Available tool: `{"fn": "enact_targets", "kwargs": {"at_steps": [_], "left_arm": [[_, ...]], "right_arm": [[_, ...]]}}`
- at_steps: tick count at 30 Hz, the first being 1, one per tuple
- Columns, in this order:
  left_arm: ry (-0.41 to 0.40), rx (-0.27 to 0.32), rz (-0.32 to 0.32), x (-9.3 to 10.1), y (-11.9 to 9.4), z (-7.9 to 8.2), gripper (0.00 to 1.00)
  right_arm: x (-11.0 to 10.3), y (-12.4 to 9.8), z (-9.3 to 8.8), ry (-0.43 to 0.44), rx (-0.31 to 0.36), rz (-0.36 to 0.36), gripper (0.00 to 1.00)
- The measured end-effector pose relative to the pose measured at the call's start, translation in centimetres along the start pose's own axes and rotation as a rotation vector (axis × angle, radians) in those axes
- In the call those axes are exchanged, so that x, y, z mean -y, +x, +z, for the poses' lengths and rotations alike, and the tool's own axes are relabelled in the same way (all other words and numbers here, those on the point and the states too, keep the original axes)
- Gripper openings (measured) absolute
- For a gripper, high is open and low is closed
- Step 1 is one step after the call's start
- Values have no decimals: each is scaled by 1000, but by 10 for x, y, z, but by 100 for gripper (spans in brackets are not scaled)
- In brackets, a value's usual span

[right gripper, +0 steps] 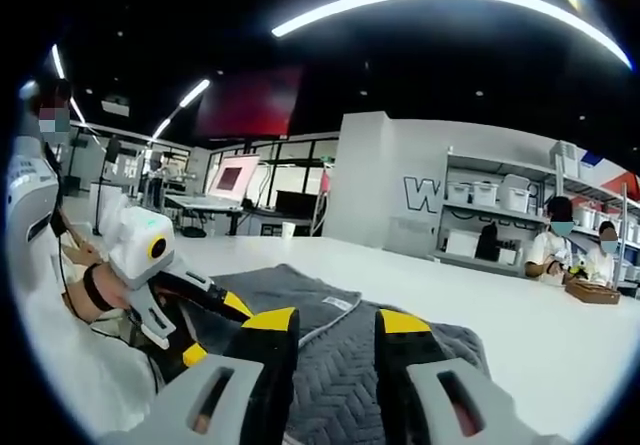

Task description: Open the folded towel by lifting each exposed corner and separating the folded layers until the towel lies flat within the target outline without major curled edges

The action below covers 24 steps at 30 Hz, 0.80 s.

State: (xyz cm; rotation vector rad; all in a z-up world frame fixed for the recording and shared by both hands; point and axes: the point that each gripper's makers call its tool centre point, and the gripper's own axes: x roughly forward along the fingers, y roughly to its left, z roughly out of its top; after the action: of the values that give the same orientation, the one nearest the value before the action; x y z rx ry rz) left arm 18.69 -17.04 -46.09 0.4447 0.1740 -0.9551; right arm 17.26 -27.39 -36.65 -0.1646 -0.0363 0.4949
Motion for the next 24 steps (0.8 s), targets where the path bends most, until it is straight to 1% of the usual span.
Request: {"fn": "enact_targets", "kwargs": {"at_steps": [3,6,8,9,11,13,18,21,24], "left_arm": [[-7,1,22,-4,-2,0,50],[-6,11,30,-5,-5,2,47],[-10,29,36,-7,-6,5,45],[-9,30,31,-7,-6,5,44],[-15,35,24,-7,-5,5,38],[-32,44,0,-4,-5,5,31],[-38,49,0,-4,-5,6,25],[-44,55,-20,-2,-5,6,18],[-45,55,-35,0,-5,6,12]], "right_arm": [[-1,1,0,1,0,2,25],[-1,2,-1,-2,-6,2,25],[-2,2,0,3,-1,3,25],[-2,3,0,4,0,3,25],[-3,3,-1,3,-5,5,25],[-3,3,-1,0,-5,7,25],[-3,3,-1,5,-2,9,25],[-3,4,-2,4,-5,9,25],[-4,4,-3,6,-5,11,25]]}}
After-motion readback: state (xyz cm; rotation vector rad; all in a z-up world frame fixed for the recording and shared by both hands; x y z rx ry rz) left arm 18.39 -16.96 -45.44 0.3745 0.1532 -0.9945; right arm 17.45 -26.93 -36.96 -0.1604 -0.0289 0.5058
